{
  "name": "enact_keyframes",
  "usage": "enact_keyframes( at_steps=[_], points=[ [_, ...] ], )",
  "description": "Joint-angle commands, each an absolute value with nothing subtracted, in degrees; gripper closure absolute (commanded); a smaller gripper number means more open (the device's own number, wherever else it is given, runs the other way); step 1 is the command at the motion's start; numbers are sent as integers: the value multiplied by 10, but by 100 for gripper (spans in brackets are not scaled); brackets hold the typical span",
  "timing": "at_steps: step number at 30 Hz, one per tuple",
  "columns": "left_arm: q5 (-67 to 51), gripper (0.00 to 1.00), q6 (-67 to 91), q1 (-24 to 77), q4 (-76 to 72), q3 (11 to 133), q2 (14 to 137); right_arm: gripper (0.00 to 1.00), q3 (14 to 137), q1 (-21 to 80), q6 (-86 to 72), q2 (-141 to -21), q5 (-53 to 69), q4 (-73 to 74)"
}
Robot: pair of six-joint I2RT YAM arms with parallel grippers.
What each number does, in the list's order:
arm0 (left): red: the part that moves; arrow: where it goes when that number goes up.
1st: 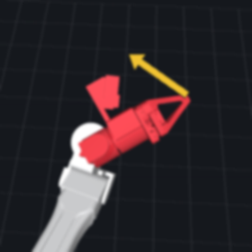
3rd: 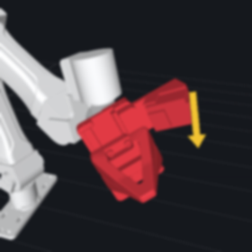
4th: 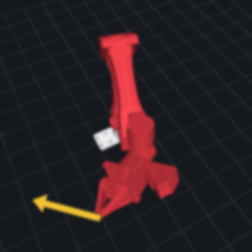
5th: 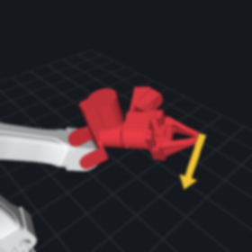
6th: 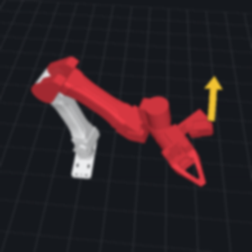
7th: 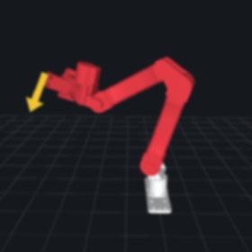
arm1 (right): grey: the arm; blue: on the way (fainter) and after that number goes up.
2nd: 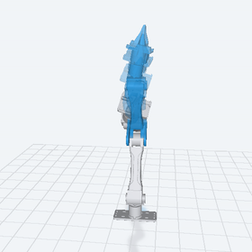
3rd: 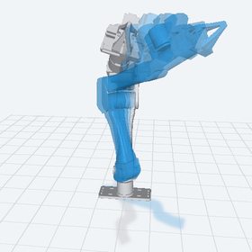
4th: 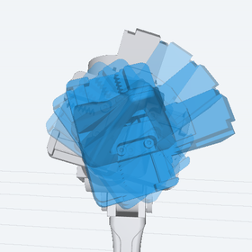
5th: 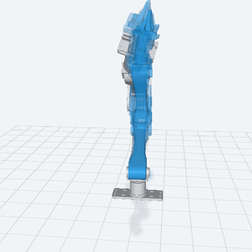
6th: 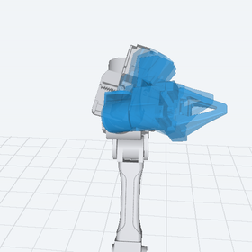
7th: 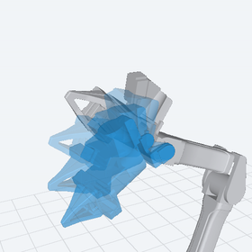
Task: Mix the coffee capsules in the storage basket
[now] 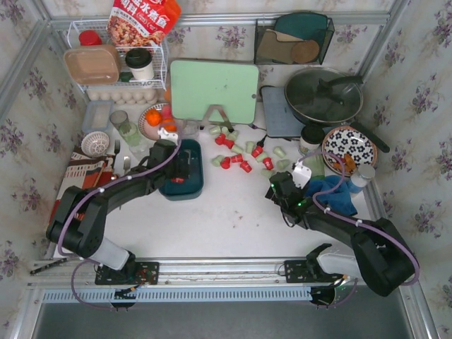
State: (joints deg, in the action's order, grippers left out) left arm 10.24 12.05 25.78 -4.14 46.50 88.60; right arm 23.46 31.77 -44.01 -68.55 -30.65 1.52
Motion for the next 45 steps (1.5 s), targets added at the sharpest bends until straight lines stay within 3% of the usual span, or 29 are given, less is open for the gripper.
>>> enact_keyframes(
  at_steps=[1,10,18,22,32,45],
  points=[
    [85,1,129,257,-56,459,853,31,234,316,-452,-704,-303,-8],
    [45,1,143,265,60,466,724,50,246,316,-444,-731,-311,-9],
    [-3,1,118,268,124,475,635,80,269,316,-403,-723,-316,-5],
    [2,1,116,269,105,458,634,90,284,316,-367,-697,-310,4],
    [-1,1,148,281,89,470,659,96,295,316,-269,-660,-250,-5],
    [-13,1,149,345,61,526,770,97,260,316,-219,-554,-103,-48]
  ],
)
